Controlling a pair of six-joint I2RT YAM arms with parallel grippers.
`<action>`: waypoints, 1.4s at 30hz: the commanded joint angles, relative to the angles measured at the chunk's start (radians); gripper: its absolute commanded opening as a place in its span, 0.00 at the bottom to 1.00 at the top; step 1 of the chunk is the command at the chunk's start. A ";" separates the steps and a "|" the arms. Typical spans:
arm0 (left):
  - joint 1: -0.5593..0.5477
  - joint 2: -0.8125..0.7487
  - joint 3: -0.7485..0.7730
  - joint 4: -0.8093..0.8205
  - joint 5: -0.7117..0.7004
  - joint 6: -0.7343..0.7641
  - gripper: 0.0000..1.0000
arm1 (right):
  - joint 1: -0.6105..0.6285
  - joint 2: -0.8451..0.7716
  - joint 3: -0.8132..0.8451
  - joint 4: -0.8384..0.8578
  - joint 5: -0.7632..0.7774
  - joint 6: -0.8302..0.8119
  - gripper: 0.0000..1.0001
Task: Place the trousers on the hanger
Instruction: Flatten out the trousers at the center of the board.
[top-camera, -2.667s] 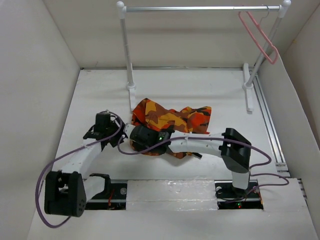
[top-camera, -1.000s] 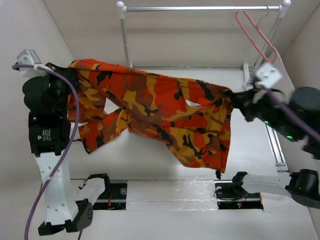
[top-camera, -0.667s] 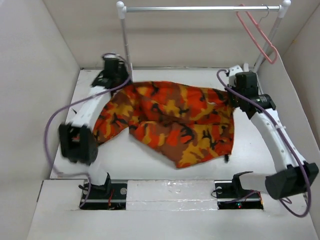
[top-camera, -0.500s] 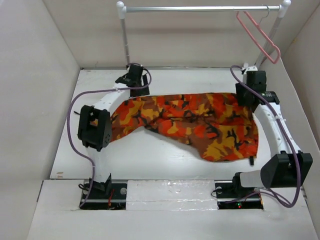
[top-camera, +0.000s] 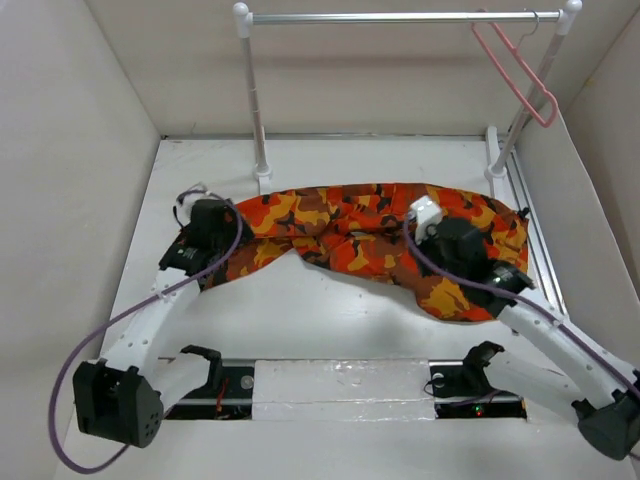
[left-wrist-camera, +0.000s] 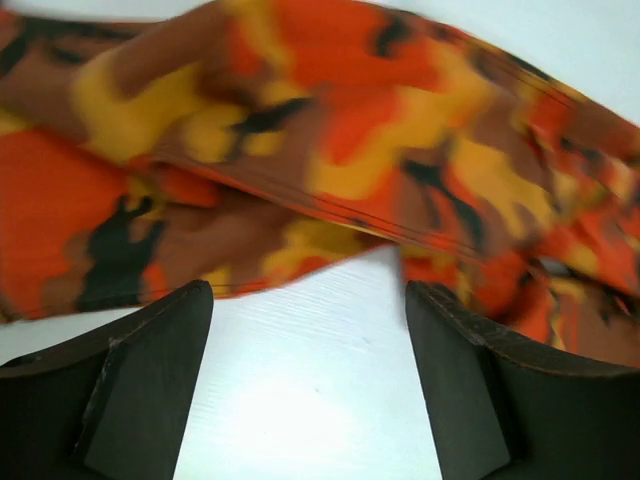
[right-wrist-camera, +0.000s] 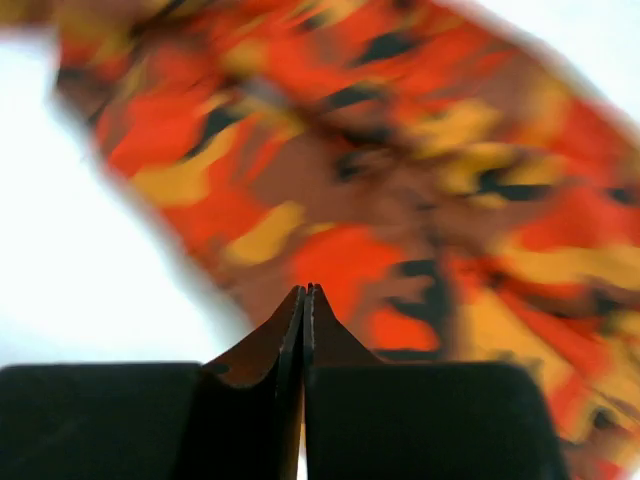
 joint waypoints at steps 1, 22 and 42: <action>0.258 -0.062 -0.100 0.086 0.070 -0.102 0.74 | 0.186 0.043 -0.075 0.097 -0.079 0.070 0.06; 0.599 0.421 -0.043 0.310 0.251 -0.202 0.71 | 0.537 0.632 0.259 0.213 -0.085 -0.071 0.83; 0.577 0.889 0.863 -0.088 0.105 0.034 0.85 | 0.537 0.592 0.218 0.121 -0.013 -0.100 0.82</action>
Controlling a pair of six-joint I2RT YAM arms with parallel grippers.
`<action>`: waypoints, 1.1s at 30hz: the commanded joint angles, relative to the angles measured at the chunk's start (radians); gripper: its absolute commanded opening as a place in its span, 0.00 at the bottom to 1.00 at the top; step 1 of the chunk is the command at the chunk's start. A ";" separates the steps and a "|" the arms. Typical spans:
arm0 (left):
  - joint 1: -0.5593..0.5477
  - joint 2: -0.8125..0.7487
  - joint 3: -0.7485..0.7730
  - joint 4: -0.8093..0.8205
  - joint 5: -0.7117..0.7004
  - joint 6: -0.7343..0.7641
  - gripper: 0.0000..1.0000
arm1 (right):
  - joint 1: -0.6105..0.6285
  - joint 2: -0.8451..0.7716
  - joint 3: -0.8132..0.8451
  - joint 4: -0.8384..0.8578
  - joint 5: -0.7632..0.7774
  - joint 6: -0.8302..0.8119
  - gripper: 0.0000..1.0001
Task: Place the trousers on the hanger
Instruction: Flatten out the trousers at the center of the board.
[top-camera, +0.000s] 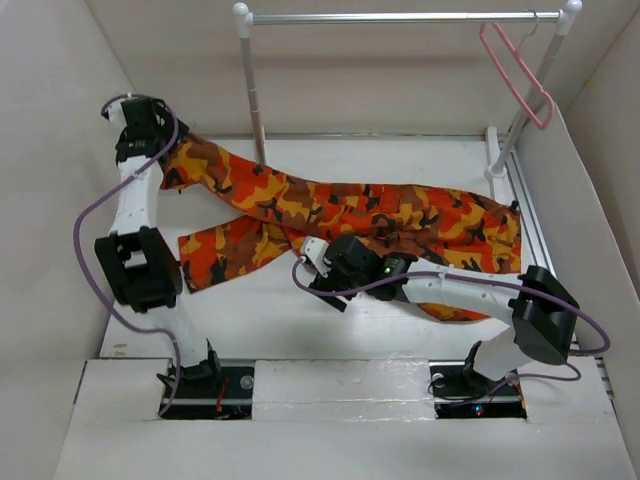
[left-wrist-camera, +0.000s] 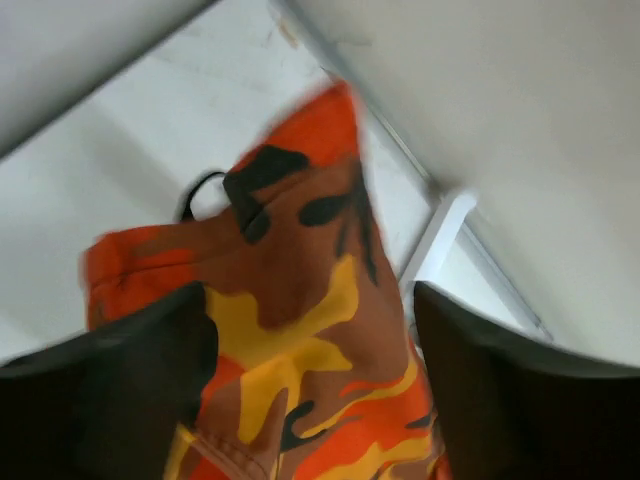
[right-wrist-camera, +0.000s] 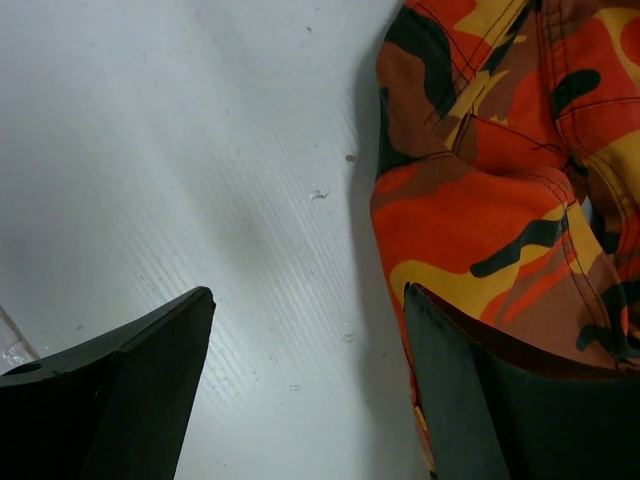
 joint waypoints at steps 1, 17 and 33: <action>0.003 0.227 0.195 -0.248 -0.021 0.082 0.91 | -0.009 -0.040 0.057 -0.046 0.028 -0.028 0.82; -0.108 -0.628 -0.796 -0.125 -0.016 -0.064 0.00 | -0.092 -0.303 -0.064 -0.114 0.057 0.023 0.11; -0.072 -0.644 -1.062 -0.069 -0.019 -0.381 0.56 | -0.140 -0.656 -0.194 -0.209 -0.064 0.038 0.65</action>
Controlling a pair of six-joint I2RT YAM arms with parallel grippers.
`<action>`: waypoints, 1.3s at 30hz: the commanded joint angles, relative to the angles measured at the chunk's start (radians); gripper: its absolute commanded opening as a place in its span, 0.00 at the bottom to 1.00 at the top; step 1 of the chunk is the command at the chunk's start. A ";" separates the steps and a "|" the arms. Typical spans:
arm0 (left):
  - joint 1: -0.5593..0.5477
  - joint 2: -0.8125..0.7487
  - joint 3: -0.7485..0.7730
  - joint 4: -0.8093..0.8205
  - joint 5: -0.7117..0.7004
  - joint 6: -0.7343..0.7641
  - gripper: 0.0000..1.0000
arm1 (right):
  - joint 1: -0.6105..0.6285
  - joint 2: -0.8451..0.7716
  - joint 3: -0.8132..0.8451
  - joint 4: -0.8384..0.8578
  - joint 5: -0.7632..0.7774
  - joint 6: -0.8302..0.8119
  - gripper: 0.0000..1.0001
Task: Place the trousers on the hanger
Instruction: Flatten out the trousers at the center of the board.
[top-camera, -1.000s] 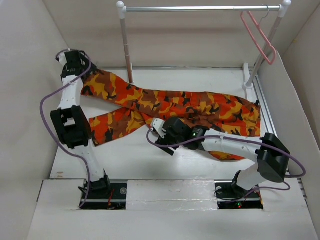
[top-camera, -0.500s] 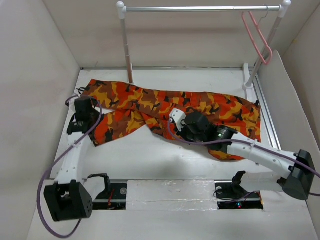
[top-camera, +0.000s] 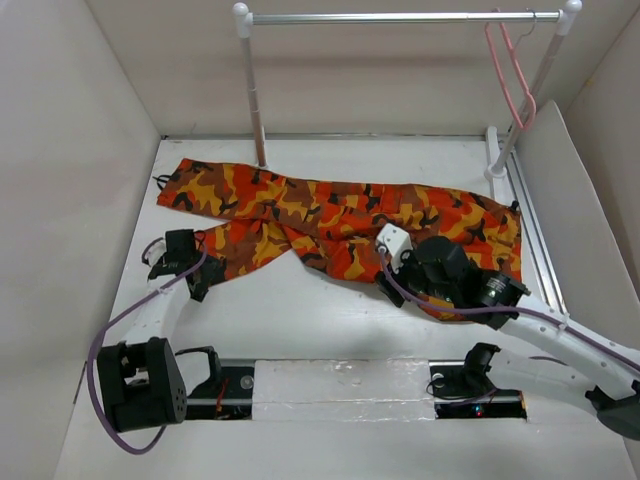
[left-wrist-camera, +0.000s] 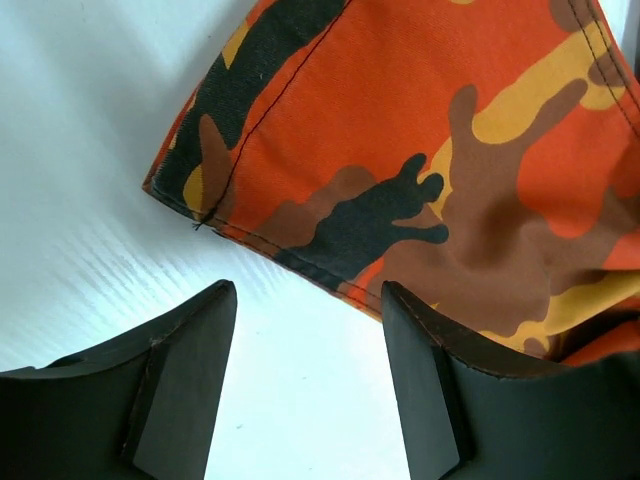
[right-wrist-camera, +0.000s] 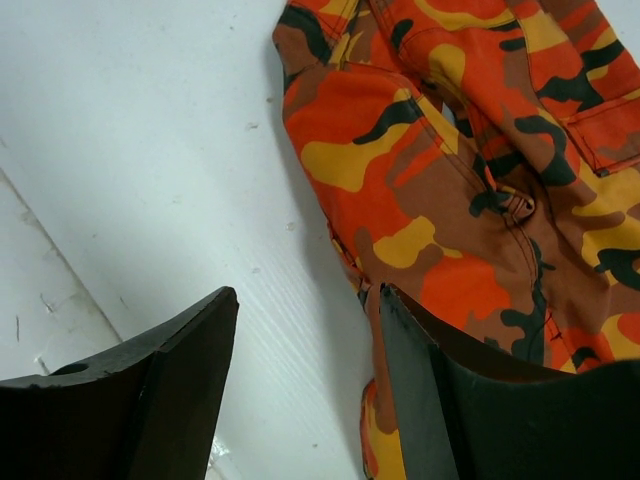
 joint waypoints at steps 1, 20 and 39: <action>0.004 0.038 -0.030 0.051 -0.010 -0.091 0.56 | -0.002 -0.047 -0.024 -0.016 -0.033 0.020 0.65; 0.013 0.018 0.224 -0.147 -0.255 0.086 0.00 | -0.048 -0.095 0.047 -0.160 0.104 0.038 0.63; -0.030 -0.168 0.624 -0.620 -0.791 0.152 0.00 | -0.320 -0.131 0.045 -0.268 -0.091 0.032 0.67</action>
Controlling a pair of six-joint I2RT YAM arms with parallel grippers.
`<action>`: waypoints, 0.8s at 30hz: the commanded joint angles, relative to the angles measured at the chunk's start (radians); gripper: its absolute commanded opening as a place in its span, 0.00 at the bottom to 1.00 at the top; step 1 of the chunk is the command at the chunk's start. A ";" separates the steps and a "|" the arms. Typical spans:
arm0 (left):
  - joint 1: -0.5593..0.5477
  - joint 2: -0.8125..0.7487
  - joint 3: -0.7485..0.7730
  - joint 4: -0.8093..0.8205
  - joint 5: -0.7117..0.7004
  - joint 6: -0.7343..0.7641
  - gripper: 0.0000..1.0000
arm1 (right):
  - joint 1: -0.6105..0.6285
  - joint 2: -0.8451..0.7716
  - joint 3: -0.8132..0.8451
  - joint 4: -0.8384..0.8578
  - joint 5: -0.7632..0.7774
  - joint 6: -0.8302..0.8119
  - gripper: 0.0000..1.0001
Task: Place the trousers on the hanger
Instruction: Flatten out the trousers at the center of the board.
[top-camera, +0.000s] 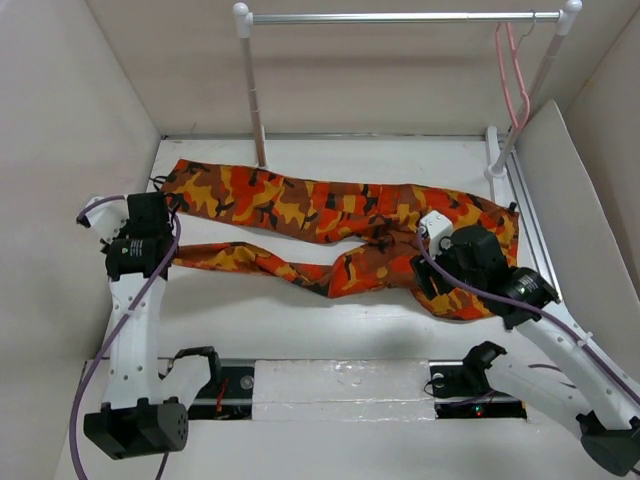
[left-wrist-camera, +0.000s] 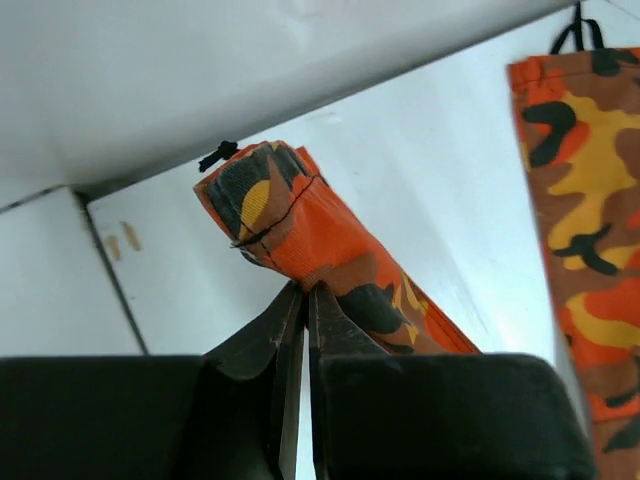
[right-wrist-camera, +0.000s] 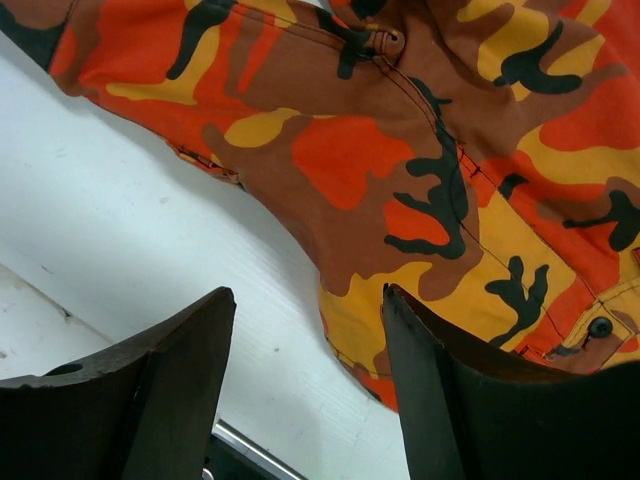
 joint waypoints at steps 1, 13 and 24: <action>-0.014 -0.048 0.015 -0.110 -0.203 -0.072 0.00 | -0.043 -0.018 0.011 0.018 -0.076 -0.007 0.67; 0.028 0.014 -0.101 0.156 0.222 0.017 0.73 | -0.066 0.066 0.023 0.098 -0.198 -0.104 0.35; 0.056 0.270 -0.301 0.325 0.338 -0.239 0.70 | -0.009 0.069 -0.003 0.155 -0.295 -0.130 0.23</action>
